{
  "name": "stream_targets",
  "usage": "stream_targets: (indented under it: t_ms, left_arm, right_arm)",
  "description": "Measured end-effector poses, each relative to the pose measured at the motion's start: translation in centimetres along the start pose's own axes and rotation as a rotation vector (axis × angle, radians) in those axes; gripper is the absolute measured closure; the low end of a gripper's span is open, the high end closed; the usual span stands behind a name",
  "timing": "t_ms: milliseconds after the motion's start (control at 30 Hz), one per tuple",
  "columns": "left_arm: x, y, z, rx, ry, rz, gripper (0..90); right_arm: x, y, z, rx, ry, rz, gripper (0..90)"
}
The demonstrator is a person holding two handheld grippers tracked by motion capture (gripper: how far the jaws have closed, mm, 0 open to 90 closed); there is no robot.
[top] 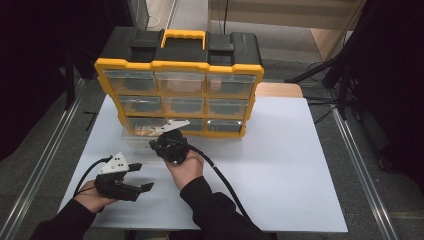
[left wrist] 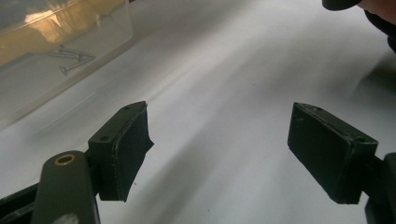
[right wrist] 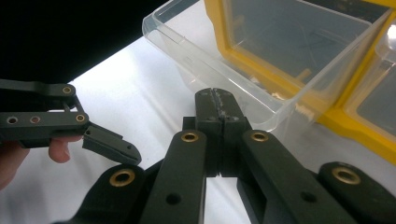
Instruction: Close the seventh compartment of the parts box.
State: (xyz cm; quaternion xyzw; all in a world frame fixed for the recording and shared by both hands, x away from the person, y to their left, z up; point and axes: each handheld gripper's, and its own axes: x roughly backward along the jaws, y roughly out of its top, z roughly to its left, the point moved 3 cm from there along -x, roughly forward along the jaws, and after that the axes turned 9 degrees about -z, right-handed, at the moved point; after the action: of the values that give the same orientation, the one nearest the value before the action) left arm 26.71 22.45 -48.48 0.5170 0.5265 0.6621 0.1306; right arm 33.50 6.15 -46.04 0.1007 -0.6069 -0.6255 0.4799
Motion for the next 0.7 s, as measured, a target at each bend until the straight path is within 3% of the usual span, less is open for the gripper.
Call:
stream_targets:
  t_ms: [700]
  left_arm:
    - [0.03,-0.02,-0.03,0.001,-0.002,0.000,20.7]
  right_arm:
    - [-0.63,0.63,-0.86,-0.013,-0.017,-0.011,90.0]
